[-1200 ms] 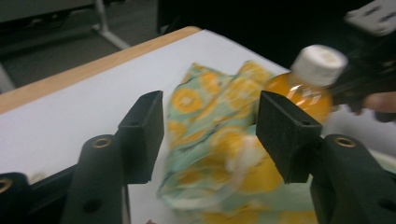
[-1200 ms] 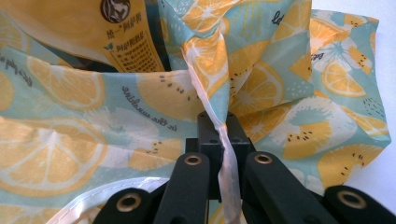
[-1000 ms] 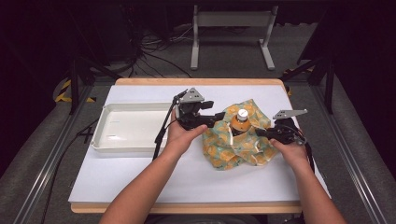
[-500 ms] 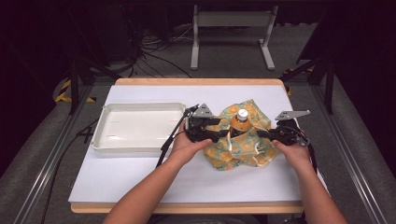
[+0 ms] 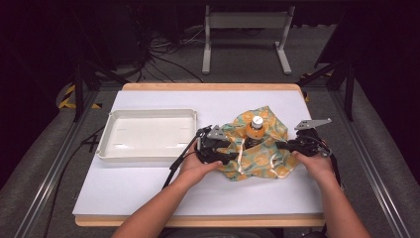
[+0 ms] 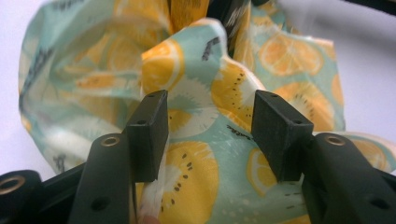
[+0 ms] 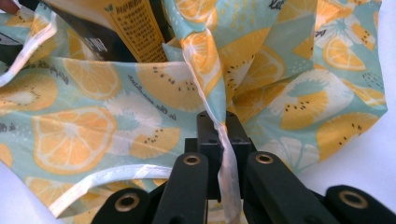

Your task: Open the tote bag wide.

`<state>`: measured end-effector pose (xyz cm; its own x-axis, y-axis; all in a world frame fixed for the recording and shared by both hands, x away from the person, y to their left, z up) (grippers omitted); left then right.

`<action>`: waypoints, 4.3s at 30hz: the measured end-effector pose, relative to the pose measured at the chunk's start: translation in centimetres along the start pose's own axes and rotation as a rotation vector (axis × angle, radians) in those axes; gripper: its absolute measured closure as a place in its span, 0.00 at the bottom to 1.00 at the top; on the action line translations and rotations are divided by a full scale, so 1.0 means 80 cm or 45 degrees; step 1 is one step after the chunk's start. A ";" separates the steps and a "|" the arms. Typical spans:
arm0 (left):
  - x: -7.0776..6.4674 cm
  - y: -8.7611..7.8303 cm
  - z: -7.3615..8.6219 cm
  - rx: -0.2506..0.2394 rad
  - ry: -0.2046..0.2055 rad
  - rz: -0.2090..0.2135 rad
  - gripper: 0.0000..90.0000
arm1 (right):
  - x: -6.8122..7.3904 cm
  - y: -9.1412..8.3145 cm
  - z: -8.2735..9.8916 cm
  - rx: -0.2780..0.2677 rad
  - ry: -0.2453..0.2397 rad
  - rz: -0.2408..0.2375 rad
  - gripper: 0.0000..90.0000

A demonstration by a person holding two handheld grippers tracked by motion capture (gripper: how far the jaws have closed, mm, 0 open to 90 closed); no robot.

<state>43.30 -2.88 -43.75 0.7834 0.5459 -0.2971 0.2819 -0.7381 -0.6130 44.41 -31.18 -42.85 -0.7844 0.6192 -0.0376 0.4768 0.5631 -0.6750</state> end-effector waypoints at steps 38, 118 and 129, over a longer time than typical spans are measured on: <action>0.009 0.003 0.016 0.025 -0.089 -0.031 0.55 | 0.035 -0.073 -0.057 -0.354 -0.210 0.112 0.95; 0.002 -0.060 -0.044 -0.259 -0.004 0.056 0.37 | 0.034 0.027 0.008 0.046 -0.224 0.138 0.32; -0.020 -0.063 -0.088 -0.361 0.090 0.140 0.31 | 0.036 0.020 0.007 0.001 -0.211 0.135 0.30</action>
<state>44.49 -2.81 -35.03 0.8518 0.4347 -0.2924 0.3285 -0.8780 -0.3481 42.69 -28.80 -44.47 -0.7843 0.5763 -0.2297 0.5601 0.4988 -0.6614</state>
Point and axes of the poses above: each handheld gripper's, and its own axes: y roughly forward along the jaws, z roughly out of its underside, x roughly to its left, the point moved 4 cm from there along y, roughly forward along the jaws, and after that the axes turned 13 degrees about -y, right-handed, at the moved point
